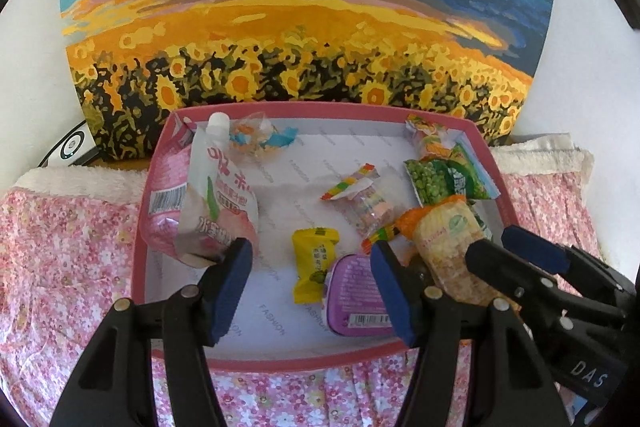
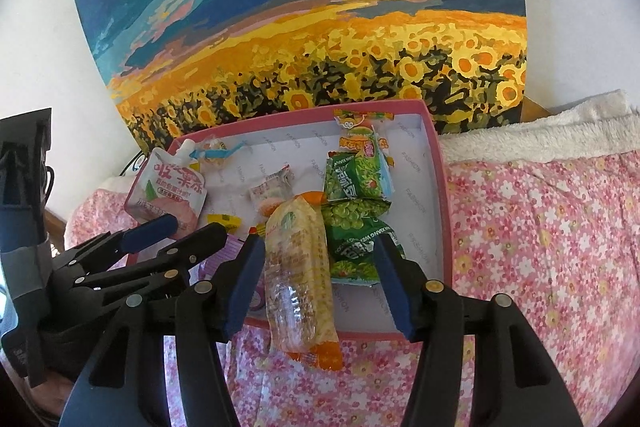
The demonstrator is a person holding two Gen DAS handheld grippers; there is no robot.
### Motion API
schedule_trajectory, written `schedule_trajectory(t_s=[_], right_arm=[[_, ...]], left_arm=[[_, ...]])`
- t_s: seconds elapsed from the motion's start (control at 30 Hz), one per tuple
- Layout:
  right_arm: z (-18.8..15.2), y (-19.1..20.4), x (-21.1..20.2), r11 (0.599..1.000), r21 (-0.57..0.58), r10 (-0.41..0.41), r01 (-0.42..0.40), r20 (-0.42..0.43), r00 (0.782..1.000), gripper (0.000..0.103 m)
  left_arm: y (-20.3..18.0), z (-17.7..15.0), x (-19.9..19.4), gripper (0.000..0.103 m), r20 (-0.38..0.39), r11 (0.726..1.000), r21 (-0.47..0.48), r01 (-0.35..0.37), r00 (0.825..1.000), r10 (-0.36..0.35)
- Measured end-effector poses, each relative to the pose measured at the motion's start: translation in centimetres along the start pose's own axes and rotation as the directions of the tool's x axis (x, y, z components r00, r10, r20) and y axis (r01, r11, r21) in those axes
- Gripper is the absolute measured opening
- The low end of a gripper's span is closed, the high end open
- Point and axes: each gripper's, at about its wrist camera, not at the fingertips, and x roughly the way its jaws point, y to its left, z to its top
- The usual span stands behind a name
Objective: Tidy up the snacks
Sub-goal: 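Open left tool releasing the tin while right tool releases the cracker roll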
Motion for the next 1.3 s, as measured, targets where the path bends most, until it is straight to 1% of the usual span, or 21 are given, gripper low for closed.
schedule_trajectory(t_s=[0.3, 0.43, 1.03, 1.3], right_arm=[[0.0, 0.0, 0.0, 1.0, 0.0, -0.001, 0.001, -0.001, 1.0, 0.058], [0.0, 0.0, 0.0, 1.0, 0.0, 0.0, 0.0, -0.003, 1.0, 0.058], [0.0, 0.1, -0.5, 1.0, 0.002, -0.005, 0.005, 0.0, 1.0, 0.058], [-0.2, 0.1, -1.9, 1.0, 0.004, -0.012, 0.012, 0.023, 1.0, 0.058]], left_arm=[[0.3, -0.3, -0.5, 0.064, 0.001, 1.0, -0.002, -0.009, 1.0, 0.009], [-0.1, -0.2, -0.1, 0.064, -0.004, 1.0, 0.0, -0.012, 1.0, 0.012], [0.0, -0.3, -0.4, 0.064, -0.001, 1.0, 0.0, -0.01, 1.0, 0.01], [0.0, -0.7, -2.0, 0.064, 0.017, 1.0, 0.003, -0.005, 1.0, 0.005]])
